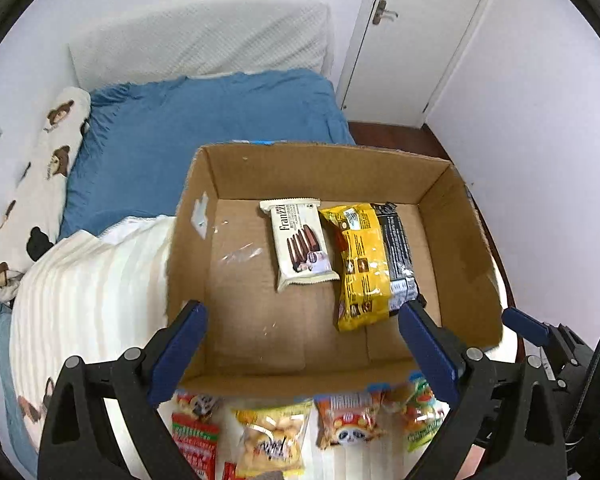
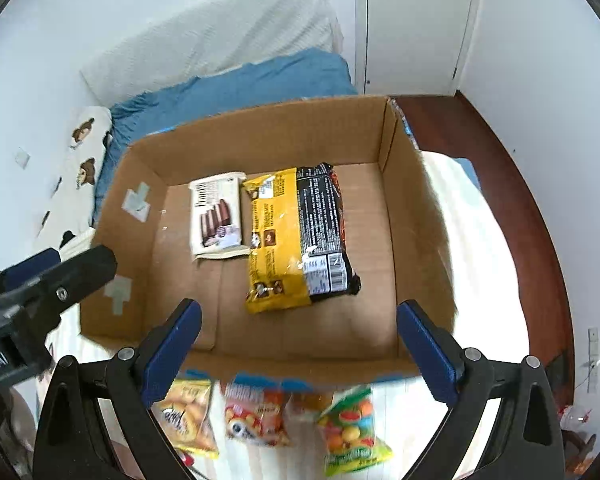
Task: Organize snacks
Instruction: 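Grasp the yellow bread bag with the left tool while the right tool grasps the orange Cuicui bag, then lift both bags into the box and open both tools to release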
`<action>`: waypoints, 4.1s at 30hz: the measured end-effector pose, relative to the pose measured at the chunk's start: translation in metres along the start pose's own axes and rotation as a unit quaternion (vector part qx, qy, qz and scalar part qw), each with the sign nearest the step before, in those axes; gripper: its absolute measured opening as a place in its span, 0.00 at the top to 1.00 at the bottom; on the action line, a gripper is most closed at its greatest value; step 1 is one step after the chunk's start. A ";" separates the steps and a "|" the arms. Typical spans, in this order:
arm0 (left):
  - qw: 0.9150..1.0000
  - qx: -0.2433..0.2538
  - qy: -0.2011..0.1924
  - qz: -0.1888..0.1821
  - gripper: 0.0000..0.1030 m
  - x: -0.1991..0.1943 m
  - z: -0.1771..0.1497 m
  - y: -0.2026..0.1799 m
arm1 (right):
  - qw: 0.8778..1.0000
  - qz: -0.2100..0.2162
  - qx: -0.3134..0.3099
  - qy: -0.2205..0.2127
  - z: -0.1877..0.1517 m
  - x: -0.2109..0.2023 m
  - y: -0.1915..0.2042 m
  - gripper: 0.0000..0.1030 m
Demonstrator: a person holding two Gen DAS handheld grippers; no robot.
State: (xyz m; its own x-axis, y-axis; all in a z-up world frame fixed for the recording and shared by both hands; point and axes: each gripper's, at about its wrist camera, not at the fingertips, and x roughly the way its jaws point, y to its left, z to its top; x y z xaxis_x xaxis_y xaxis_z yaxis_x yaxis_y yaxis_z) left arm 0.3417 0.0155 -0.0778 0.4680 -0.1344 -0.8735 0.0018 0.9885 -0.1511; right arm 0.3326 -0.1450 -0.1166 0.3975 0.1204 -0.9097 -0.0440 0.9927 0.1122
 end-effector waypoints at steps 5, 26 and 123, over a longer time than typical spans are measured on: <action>1.000 0.002 -0.022 0.006 0.05 -0.034 -0.020 0.001 | 1.000 0.008 0.001 -0.027 -0.021 -0.037 0.001 0.03; 0.984 -0.055 0.167 0.040 0.05 0.073 -0.148 0.038 | 0.986 0.094 0.089 0.108 -0.121 0.023 -0.031 0.19; 0.955 -0.114 0.272 -0.019 0.53 0.107 0.038 0.058 | 0.976 0.150 0.038 0.152 0.044 0.076 0.049 0.54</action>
State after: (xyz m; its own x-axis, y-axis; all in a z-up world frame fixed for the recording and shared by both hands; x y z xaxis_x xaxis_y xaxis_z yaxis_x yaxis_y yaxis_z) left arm 0.4254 0.0610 -0.1628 -0.0576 -0.2478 -0.9671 -0.2120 0.9497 -0.2307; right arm 0.4014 -0.0870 -0.1629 0.0853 0.4131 -0.9067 -0.0433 0.9107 0.4109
